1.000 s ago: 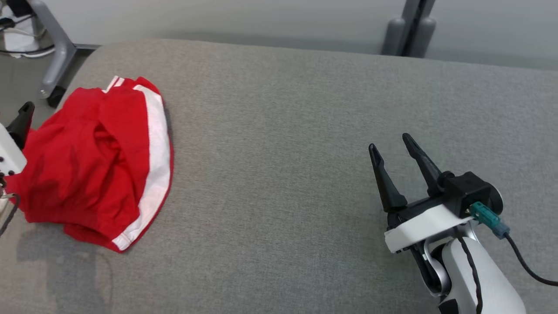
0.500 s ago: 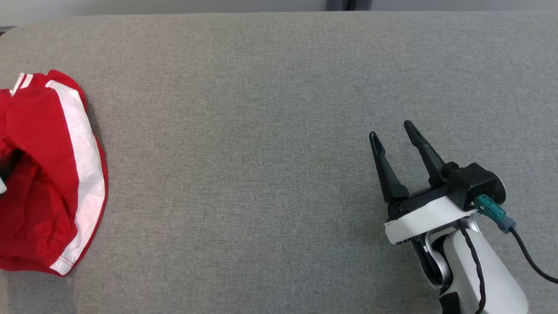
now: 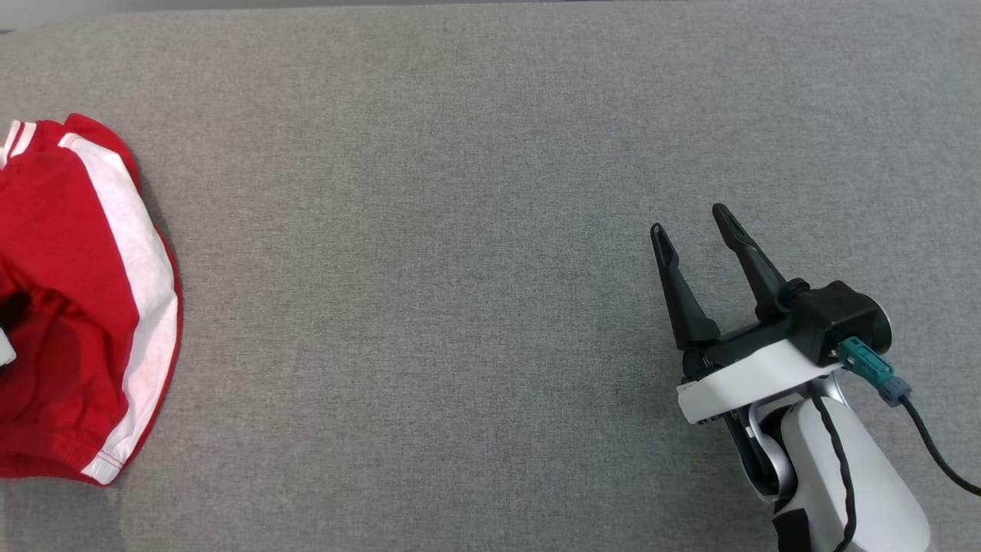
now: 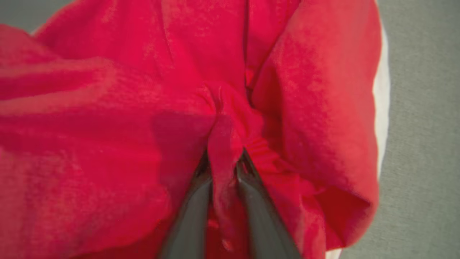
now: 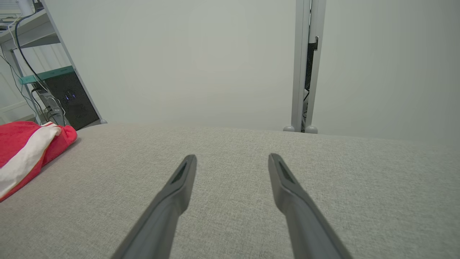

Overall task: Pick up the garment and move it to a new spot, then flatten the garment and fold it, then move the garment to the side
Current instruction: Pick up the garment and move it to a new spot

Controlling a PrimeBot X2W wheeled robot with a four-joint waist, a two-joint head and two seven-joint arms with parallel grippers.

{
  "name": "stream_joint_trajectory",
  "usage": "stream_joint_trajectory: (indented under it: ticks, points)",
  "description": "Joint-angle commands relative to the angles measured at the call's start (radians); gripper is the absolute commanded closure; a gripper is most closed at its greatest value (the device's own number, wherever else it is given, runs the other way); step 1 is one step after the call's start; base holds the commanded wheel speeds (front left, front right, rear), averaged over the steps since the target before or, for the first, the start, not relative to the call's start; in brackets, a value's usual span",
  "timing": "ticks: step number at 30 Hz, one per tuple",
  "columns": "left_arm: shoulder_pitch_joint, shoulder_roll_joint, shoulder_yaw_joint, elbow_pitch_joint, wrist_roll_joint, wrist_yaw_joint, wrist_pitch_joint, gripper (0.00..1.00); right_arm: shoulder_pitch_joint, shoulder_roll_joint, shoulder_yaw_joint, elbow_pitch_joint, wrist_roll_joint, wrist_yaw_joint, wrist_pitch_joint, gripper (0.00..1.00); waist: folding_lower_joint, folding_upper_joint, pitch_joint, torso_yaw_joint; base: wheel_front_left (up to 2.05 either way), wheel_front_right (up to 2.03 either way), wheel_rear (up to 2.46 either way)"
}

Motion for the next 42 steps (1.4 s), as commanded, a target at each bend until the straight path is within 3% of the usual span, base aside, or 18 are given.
stream_joint_trajectory:
  ticks: [1, 13, 25, 33, 42]
  points:
    - [0.002, 0.006, -0.017, -0.011, -0.015, -0.001, -0.006, 1.0, 0.003, -0.007, 0.0, 0.0, 0.001, 0.0, -0.005, 0.0, 0.0, 0.0, -0.005, 0.004, 0.0, 0.0, 0.0]
    - [-0.04, 0.108, -0.107, -0.127, -0.057, -0.001, -0.125, 1.0, 0.019, -0.007, 0.007, 0.021, 0.04, 0.0, -0.005, 0.0, 0.0, 0.0, -0.093, 0.008, 0.0, 0.0, 0.0]
    - [-0.062, 0.15, -0.181, -0.284, -0.096, -0.002, -0.209, 1.0, 0.075, -0.007, 0.018, 0.032, 0.091, 0.0, -0.005, 0.0, 0.0, 0.0, -0.222, -0.013, 0.0, 0.0, 0.0]
    - [-0.101, 0.17, -0.232, -0.433, -0.082, -0.002, -0.231, 1.0, 0.113, -0.007, 0.014, 0.03, 0.12, 0.0, -0.005, 0.0, 0.0, 0.0, -0.284, -0.069, 0.0, 0.0, 0.0]
    - [-0.106, 0.135, -0.257, -0.607, -0.061, 0.006, -0.253, 1.0, 0.138, -0.007, 0.001, 0.025, 0.137, 0.0, -0.005, 0.0, 0.0, 0.0, -0.313, -0.179, 0.0, 0.0, 0.0]
